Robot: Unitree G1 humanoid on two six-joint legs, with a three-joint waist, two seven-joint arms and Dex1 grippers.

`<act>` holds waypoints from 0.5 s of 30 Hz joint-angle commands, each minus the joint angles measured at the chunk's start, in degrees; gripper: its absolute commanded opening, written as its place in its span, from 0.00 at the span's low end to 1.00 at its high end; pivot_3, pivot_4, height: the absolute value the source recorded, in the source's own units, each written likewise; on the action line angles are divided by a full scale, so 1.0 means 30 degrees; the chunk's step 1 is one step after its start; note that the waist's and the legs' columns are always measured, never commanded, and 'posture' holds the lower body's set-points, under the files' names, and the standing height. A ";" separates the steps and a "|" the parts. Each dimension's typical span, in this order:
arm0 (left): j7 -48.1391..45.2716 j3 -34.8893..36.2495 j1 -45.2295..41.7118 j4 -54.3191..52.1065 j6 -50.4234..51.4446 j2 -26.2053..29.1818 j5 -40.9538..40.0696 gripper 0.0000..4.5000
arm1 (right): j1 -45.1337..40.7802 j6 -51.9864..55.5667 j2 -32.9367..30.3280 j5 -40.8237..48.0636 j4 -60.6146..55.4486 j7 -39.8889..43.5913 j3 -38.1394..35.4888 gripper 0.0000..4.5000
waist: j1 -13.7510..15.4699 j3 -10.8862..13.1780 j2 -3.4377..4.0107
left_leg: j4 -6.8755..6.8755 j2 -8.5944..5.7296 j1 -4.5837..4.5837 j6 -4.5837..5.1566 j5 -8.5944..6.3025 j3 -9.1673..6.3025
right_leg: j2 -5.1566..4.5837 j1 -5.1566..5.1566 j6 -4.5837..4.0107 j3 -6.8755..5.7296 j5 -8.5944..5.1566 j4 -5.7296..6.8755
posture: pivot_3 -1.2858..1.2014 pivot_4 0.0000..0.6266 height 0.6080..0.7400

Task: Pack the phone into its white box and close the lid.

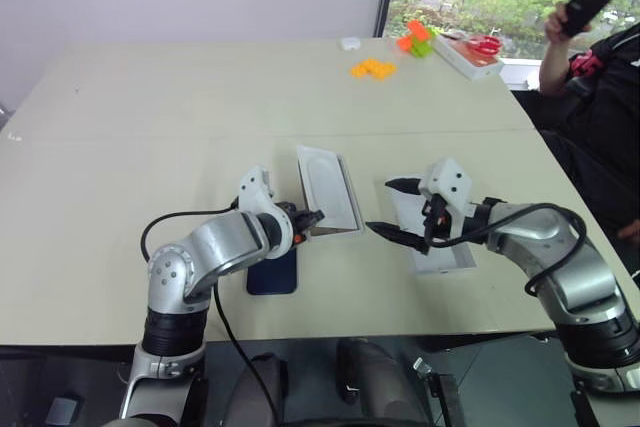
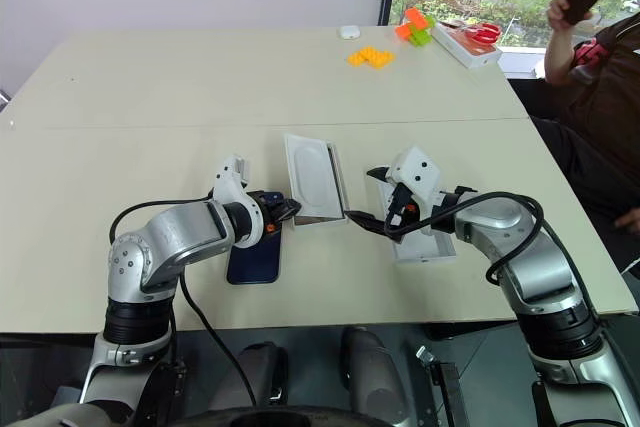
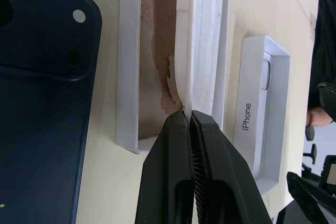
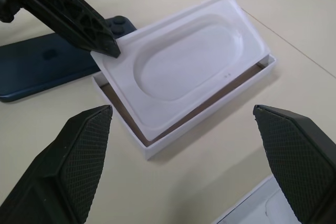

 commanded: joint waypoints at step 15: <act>-0.0247 -0.0055 0.0079 -0.0102 0.0421 -0.0078 -0.0338 0.01 | -0.0102 -0.0487 -0.0024 0.0018 -0.0316 -0.0013 -0.0430 1.00 | 0.0004 0.0001 -0.0001 | -0.0001 0.0000 -0.0002 -0.0001 0.0000 -0.0001 | 0.0000 0.0000 0.0003 -0.0001 -0.0003 -0.0004 | 0.52 0.24 1.00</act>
